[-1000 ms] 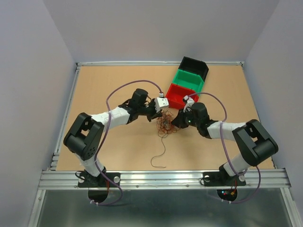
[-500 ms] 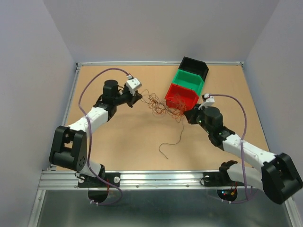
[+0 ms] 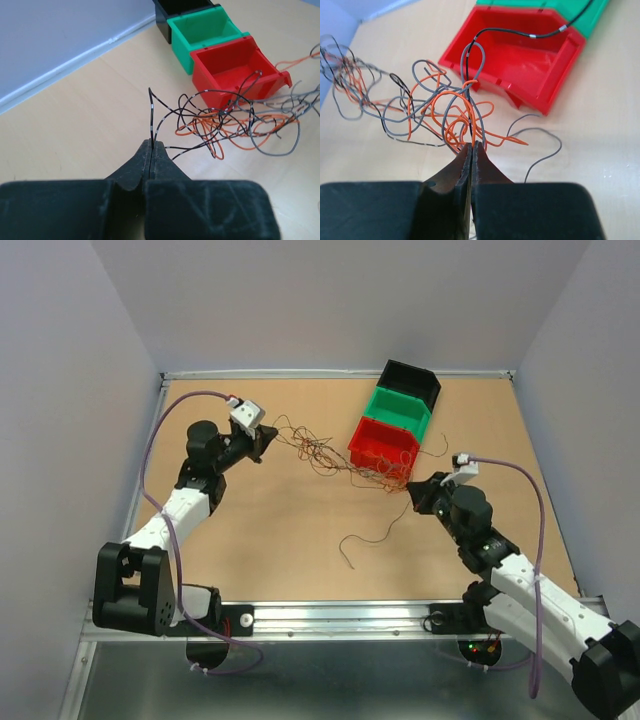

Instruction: Untangle the cables

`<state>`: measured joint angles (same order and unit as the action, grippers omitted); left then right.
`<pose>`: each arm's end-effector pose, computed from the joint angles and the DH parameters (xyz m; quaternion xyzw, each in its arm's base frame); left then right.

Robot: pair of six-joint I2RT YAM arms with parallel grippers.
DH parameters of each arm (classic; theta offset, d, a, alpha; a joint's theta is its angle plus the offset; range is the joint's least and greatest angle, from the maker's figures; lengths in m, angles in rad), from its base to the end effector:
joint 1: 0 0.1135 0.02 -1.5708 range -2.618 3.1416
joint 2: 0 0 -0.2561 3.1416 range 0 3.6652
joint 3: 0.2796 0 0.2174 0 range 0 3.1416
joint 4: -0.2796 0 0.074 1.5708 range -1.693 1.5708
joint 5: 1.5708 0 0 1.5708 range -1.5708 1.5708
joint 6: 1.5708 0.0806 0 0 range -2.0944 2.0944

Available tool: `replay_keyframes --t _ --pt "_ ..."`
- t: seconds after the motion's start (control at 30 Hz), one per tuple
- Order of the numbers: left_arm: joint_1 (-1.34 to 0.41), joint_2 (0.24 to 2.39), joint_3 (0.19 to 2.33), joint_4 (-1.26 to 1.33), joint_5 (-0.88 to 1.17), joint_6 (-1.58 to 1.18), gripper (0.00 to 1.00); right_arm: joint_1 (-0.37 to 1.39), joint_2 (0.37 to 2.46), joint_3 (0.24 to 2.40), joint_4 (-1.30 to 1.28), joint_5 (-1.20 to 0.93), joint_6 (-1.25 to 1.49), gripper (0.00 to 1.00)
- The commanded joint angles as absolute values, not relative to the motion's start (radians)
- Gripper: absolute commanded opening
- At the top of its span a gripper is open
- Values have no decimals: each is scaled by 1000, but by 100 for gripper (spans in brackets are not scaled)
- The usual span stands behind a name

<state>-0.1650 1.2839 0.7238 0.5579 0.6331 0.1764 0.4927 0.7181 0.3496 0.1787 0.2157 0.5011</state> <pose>0.2836 -0.0956 0.2986 0.3310 0.6256 -0.2165 0.6725 0.1788 0.0764 0.2339 0.0718 0.7662 0.2289 0.5962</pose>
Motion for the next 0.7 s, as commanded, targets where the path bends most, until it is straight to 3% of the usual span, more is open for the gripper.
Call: replay_keyframes --t 0.0,0.1,0.2,0.47,0.53,0.57,0.63,0.67 --pt "-160 1235 703 660 586 166 0 494 785 364 188 -34 425 1" --pt "-160 1241 704 663 630 167 0 495 871 361 300 -286 408 1" --pt "-170 1270 719 643 716 192 0 509 966 368 422 -386 402 1" --pt "-307 1308 747 540 660 357 0 708 1268 573 526 -232 391 3" --pt "-325 1316 758 505 643 379 2 738 1336 613 525 -193 382 29" --pt "-328 1324 767 486 646 388 15 753 1341 621 519 -175 382 55" --pt "-328 1338 785 453 643 399 39 758 1289 601 505 -97 391 73" --pt "-328 1338 785 451 637 399 42 758 1251 582 485 -63 394 74"
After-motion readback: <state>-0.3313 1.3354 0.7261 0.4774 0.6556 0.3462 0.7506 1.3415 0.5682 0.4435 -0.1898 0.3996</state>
